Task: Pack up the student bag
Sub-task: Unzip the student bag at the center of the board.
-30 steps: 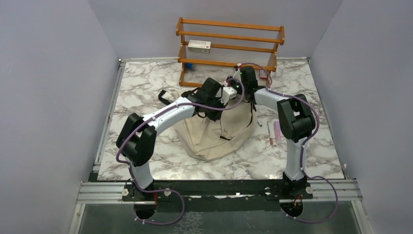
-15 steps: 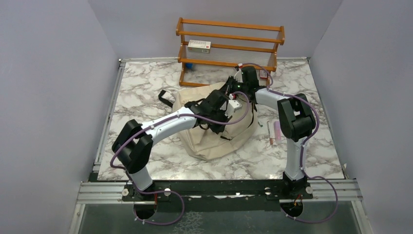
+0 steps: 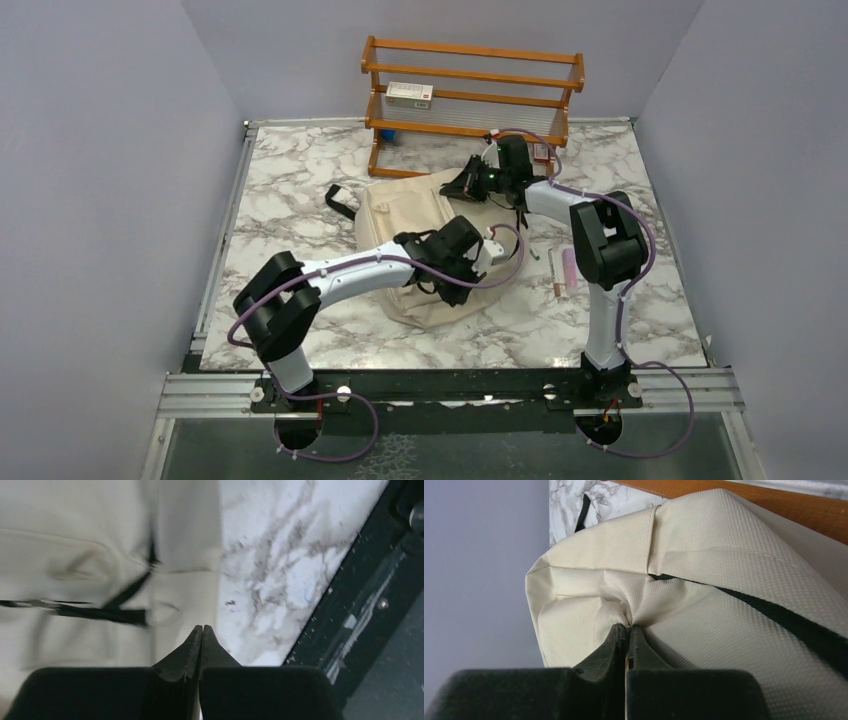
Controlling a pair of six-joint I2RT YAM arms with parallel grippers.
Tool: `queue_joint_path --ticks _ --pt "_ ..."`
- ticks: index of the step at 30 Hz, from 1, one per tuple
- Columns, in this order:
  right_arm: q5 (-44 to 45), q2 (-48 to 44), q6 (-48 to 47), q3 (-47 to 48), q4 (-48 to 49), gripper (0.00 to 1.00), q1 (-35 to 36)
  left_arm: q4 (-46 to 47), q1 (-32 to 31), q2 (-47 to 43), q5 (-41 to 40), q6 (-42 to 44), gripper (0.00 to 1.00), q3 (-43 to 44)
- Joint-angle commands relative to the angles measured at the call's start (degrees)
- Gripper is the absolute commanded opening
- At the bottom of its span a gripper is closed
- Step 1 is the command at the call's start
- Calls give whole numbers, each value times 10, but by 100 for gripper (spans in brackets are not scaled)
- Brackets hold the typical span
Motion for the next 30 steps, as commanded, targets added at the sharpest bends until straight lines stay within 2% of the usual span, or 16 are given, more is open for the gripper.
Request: queue_joint_path --ticks 1,7,14,16,22,25,30 --pt "31 11 -2 -1 51 1 -20 -34 -36 -6 46 -22 0 -29" --pt "27 10 -2 -3 55 1 -21 -25 -43 -10 35 -30 0 -57" --pt "21 -24 -32 -3 47 1 -21 1 -32 -55 -27 -43 0 -35" --pt "27 -42 -50 -3 36 4 -21 20 -17 -78 -33 -53 8 -34" --pt "56 -107 -103 -32 6 30 -21 104 66 -158 -40 -111 45 -60" --pt "69 -143 -127 -62 -2 37 -20 138 116 -191 -44 -136 53 -79" --pt "94 -202 -169 -111 -32 44 -14 154 167 -217 -94 -161 66 -95"
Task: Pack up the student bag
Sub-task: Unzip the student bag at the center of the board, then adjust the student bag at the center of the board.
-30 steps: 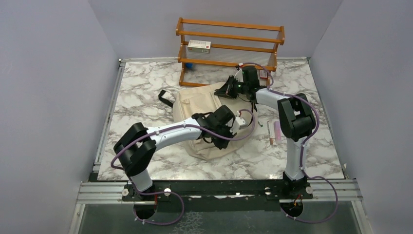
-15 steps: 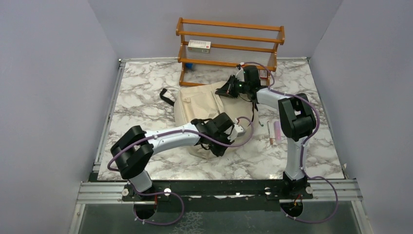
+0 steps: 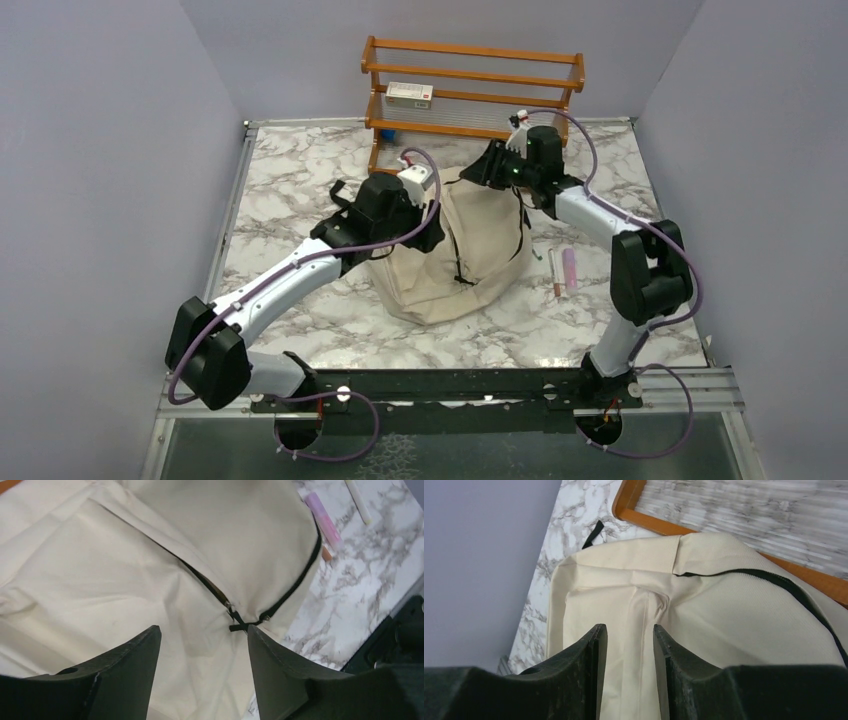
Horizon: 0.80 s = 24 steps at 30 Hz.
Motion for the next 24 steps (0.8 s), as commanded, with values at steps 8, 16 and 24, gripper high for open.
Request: queue_joint_path --ticks 8,16,24 --pt "75 -101 -127 -69 -131 49 49 37 61 -21 -104 -70 73 -34" --pt "144 -94 -158 -71 -175 51 118 40 68 -9 -155 -85 74 -60" --pt "206 -88 -171 -87 -194 51 146 53 68 -7 -128 -76 74 -67"
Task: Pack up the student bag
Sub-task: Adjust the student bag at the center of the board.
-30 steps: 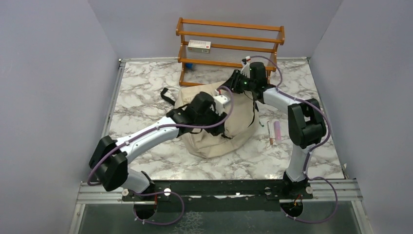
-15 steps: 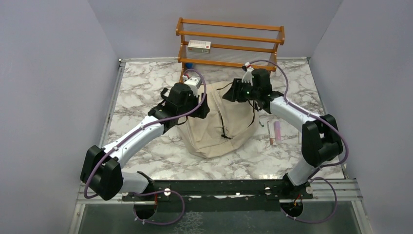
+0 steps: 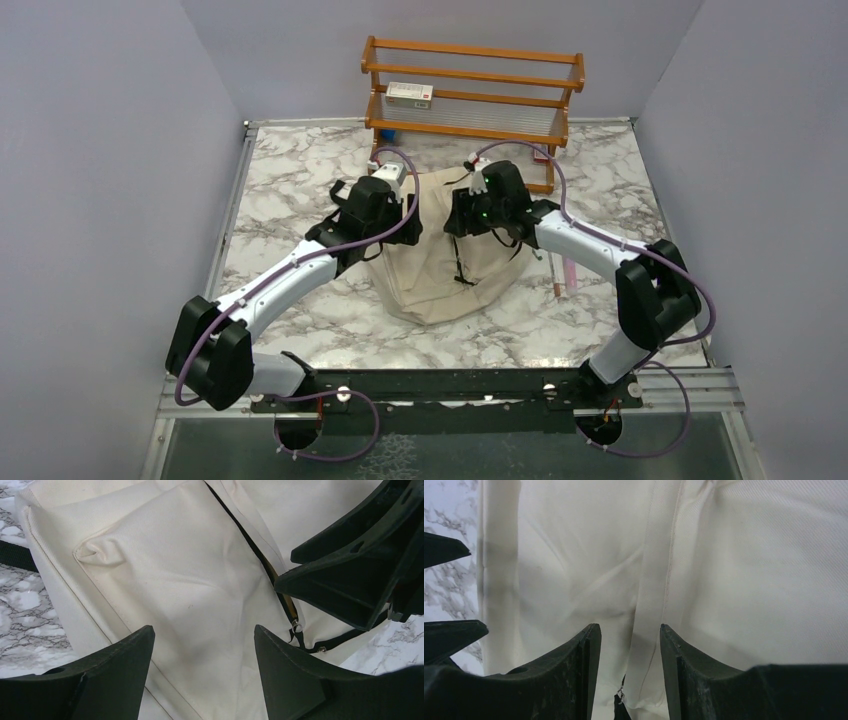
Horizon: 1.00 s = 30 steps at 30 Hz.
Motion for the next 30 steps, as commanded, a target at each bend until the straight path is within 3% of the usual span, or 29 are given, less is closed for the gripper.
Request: queue_joint_path --ticks 1,5,15,19,25,30 --pt "50 5 -17 -15 -23 51 3 28 3 1 10 3 74 -10" --pt "71 12 -18 -20 -30 46 3 33 1 10 49 6 74 -3" --pt "100 11 -6 -26 -24 11 3 40 1 2 77 4 74 -16" --pt "106 8 -4 -28 -24 1 3 41 -1 6 105 6 73 -8" --pt "105 7 11 -36 -17 1 3 41 -47 25 132 -7 71 5" --pt "84 8 24 -40 -5 1 -1 51 -107 48 82 -87 70 6"
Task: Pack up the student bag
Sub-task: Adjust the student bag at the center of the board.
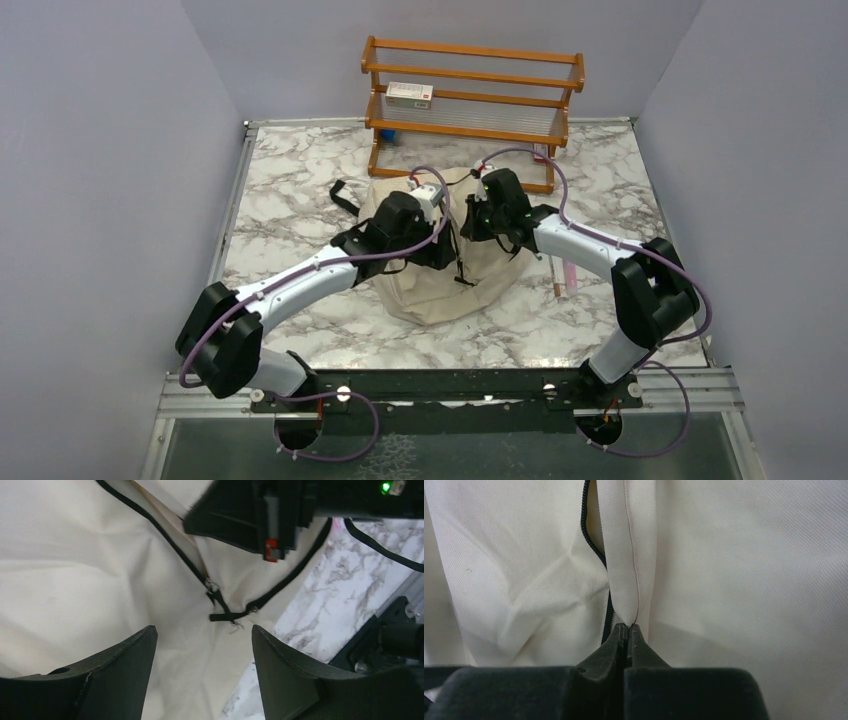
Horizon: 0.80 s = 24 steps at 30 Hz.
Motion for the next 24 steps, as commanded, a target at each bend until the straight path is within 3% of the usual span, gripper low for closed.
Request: queue_joint_path --ticks 1,9,12,19,24 --pt "-5 2 17 -12 9 1 -3 20 -50 23 -36 -96 70 11" --pt "-30 -5 35 -24 24 1 -11 45 -93 41 -114 -210 67 -24" --pt "-41 -8 40 -28 29 1 -14 80 -94 48 -114 -216 59 -38" --pt "-57 -8 46 -28 34 1 -16 116 -95 90 -116 -198 52 -26" --pt "-58 -8 47 -27 34 1 -16 131 -95 115 -107 -194 42 -25"
